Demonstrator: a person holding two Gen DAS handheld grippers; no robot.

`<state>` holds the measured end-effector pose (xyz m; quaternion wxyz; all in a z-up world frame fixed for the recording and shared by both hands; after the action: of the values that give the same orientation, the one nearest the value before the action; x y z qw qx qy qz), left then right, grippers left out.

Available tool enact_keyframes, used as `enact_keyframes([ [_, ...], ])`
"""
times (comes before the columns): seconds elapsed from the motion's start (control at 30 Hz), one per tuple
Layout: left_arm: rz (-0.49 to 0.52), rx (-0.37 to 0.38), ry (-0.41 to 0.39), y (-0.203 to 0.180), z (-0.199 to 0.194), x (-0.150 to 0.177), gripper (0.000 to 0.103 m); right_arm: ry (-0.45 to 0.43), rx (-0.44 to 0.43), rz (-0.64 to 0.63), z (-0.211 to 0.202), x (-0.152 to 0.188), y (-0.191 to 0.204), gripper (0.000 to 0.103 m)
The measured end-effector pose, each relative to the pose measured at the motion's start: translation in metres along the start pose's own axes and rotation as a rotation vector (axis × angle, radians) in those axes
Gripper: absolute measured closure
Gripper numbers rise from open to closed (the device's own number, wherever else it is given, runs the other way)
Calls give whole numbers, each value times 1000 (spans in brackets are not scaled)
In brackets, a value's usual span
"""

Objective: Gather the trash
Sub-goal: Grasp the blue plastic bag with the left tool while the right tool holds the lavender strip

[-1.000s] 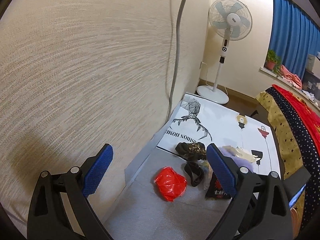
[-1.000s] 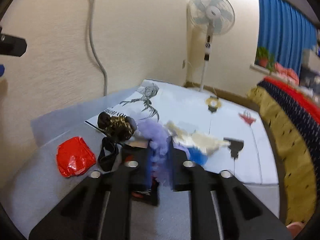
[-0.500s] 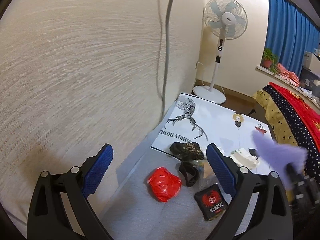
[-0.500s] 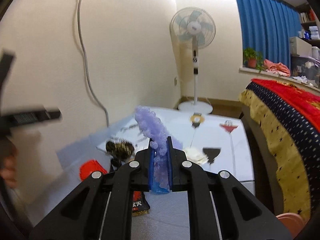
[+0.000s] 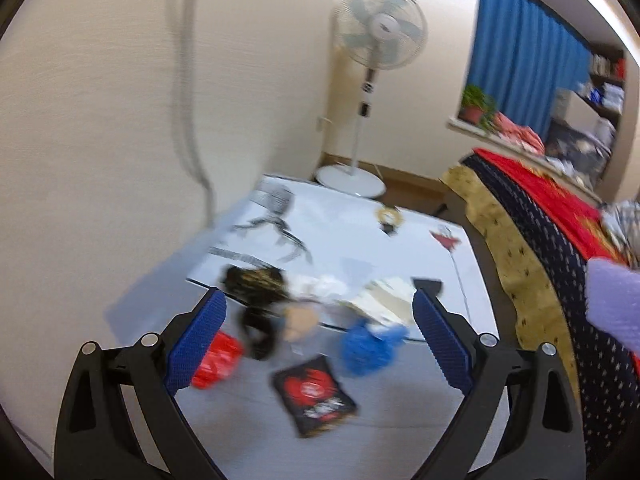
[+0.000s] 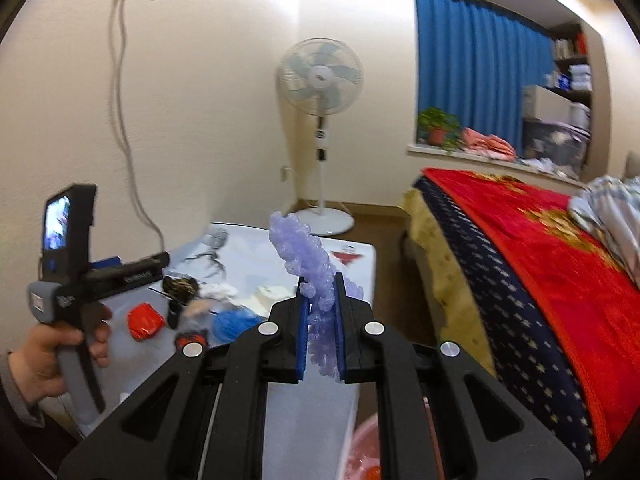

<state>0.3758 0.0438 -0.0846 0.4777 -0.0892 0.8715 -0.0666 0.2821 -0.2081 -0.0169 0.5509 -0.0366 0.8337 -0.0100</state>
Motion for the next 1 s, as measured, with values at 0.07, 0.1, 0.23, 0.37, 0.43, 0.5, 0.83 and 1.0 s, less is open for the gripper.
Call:
enact_keyframes([
  [0.07, 51, 30, 0, -24, 15, 17, 12, 5, 14, 17, 1, 6, -15, 91],
  [0.1, 79, 34, -4, -31, 19, 24, 12, 8, 17, 17, 2, 9, -21, 91],
  [0.23, 180, 28, 19, -56, 52, 51, 12, 39, 37, 0, 11, 20, -44, 91],
  [0.37, 128, 27, 58, -52, 80, 66, 12, 60, 69, 8, 19, 23, -67, 91],
  [0.43, 132, 21, 63, -51, 92, 70, 12, 66, 76, 16, 21, 23, -73, 91],
  [0.5, 150, 17, 67, -51, 100, 74, 12, 67, 84, 14, 22, 24, -78, 91],
  [0.83, 95, 41, 155, -36, 124, 79, 59, 115, 101, 46, 30, 34, -90, 91],
  [1.0, 108, 83, 171, -31, 118, 81, 99, 126, 94, 36, 32, 33, -86, 91],
])
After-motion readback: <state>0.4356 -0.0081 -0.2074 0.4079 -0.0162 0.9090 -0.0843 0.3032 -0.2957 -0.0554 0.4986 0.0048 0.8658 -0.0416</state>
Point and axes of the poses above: each gripper's, at about its wrist camera, not at the fingertips, and z roughly the way its jaws point, y to its left, x to its underside, the point moved 3 cm from there along z, roughly the way its jaws point, and after that the axes turned 8 degrees about x, right-handed, at the moved point
